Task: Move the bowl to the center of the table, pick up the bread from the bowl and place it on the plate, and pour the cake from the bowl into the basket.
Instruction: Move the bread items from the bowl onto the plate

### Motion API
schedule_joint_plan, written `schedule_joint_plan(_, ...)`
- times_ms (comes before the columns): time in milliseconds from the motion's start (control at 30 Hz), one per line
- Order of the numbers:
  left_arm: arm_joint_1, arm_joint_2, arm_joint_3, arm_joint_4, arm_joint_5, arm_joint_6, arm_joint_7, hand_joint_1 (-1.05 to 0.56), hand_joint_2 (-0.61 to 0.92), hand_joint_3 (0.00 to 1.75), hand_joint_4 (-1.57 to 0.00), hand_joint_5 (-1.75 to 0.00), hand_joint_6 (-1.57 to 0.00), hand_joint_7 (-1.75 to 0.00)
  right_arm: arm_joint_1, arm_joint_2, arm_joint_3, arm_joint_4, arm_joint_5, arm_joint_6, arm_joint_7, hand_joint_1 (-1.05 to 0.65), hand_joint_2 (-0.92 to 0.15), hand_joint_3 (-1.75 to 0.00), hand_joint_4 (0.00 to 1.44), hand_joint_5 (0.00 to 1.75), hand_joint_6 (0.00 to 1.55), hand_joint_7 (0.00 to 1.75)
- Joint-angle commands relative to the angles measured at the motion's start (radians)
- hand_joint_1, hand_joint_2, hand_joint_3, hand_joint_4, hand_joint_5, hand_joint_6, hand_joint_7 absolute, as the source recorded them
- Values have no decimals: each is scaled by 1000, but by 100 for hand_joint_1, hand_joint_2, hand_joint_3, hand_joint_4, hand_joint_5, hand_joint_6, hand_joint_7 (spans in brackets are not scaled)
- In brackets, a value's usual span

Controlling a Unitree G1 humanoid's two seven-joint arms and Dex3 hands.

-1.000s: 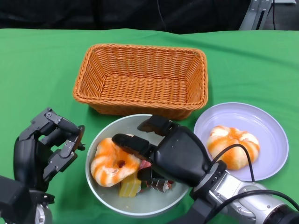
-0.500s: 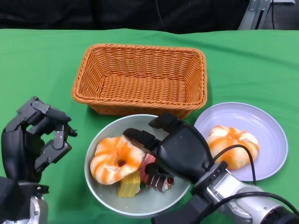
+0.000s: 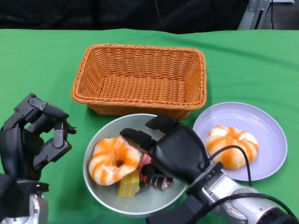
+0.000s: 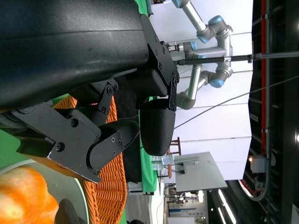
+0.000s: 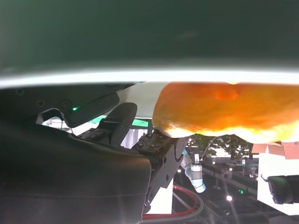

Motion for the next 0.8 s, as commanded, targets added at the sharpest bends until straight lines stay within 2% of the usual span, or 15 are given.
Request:
schedule_joint_plan(33, -10, 21, 13, 31, -4, -8, 3, -6, 56, 113, -79, -161, -80, -134, -6, 5, 7, 10, 20, -26, -12, -63, -87, 0, 42, 44, 54, 0)
schedule_joint_plan(367, -34, 16, 25, 94, 7, -21, 24, -6, 54, 106, -81, -156, -85, -128, -3, 7, 4, -24, 38, -70, -16, -59, -86, 0, 43, 39, 51, 0)
schedule_joint_plan(433, -42, 18, 28, 116, 10, -31, 25, -11, 57, 98, -76, -161, -81, -132, 5, 0, 2, -49, 45, -82, 4, -57, -88, -1, 42, 37, 43, 0)
schedule_joint_plan(567, -53, 23, 31, 150, -4, -42, 6, -14, 59, 91, -73, -162, -79, -133, 13, -10, 0, -83, 46, -86, 19, -54, -88, 0, 44, 34, 42, 1)
schedule_joint_plan(800, -59, 27, 29, 169, -3, -56, 6, -12, 59, 94, -73, -163, -80, -130, 13, -17, -6, -90, 49, -91, 14, -56, -86, 0, 44, 31, 41, 0)
